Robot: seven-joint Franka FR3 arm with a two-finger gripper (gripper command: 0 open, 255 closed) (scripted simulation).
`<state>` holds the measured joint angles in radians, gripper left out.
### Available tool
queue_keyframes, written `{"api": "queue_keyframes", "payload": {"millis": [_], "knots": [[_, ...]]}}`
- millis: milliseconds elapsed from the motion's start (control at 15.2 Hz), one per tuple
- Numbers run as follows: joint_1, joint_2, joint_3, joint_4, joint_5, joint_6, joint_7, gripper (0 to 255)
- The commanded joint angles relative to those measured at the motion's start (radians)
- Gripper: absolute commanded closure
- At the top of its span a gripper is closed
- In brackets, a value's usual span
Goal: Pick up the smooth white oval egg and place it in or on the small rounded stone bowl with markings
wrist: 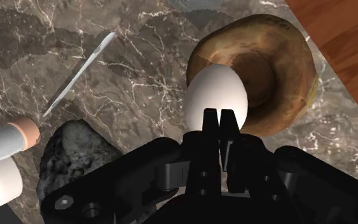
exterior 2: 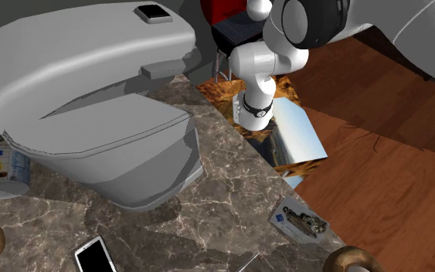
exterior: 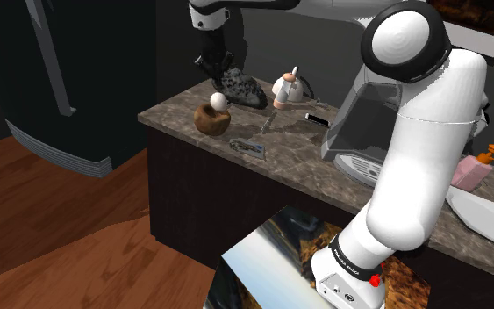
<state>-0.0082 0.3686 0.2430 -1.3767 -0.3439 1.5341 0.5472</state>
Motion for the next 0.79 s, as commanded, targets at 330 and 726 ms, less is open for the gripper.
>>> {"api": "queue_keyframes", "payload": {"millis": [330, 726], "knots": [[-0.067, -0.031, -0.004, -0.142, 0.049, 0.19, -0.056, 0], [-0.092, -0.032, -0.01, -0.232, 0.058, 0.299, -0.068, 0]]}}
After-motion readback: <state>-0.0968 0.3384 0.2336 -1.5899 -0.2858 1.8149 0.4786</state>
